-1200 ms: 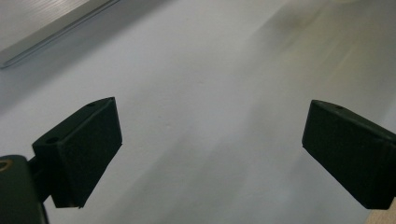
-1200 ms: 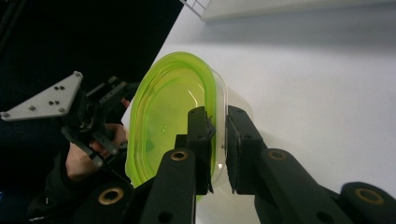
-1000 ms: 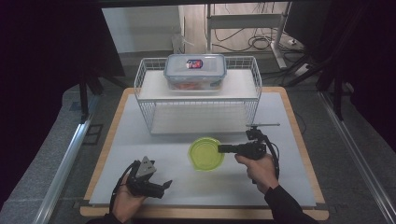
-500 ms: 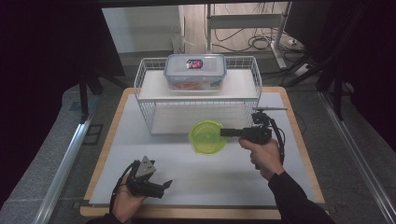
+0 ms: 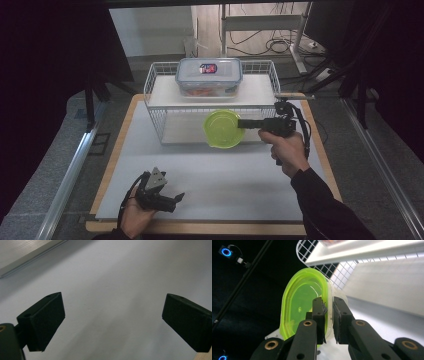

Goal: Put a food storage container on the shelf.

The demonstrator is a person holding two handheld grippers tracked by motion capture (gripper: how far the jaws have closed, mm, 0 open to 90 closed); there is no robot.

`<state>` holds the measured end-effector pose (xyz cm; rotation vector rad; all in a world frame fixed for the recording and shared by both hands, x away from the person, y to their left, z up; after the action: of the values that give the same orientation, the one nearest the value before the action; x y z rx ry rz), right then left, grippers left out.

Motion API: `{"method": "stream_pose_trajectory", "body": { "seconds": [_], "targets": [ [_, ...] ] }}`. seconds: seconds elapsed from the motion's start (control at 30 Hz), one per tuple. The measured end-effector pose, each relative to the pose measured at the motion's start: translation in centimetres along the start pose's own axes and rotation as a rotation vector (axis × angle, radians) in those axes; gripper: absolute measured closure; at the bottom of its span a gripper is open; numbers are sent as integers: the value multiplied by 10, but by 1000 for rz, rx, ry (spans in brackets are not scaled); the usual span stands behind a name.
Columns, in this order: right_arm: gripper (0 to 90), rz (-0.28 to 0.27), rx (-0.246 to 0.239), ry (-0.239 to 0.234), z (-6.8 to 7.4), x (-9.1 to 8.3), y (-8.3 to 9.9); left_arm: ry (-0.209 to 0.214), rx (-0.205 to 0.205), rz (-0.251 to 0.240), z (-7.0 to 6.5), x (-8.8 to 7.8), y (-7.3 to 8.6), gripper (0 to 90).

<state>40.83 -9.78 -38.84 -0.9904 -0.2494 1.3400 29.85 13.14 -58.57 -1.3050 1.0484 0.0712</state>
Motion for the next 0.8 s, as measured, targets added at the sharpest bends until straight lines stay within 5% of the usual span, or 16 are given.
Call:
{"method": "stream_pose_trajectory", "body": {
  "seconds": [0.8],
  "targets": [
    [810,-51,26,-32,28,-10,-70,20,-12,1,-3,1,0,38]
  ]
}}
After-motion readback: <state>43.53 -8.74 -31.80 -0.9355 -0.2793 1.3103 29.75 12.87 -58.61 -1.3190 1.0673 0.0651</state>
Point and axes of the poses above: each handheld gripper's, and its own axes: x roughly forward along the jaws, y roughly out of its underside, z roughly to its left, the point moved 10 cm from there along x, roughly forward along the jaws, and after that the axes turned 10 degrees about -x, right-handed, at the moved point
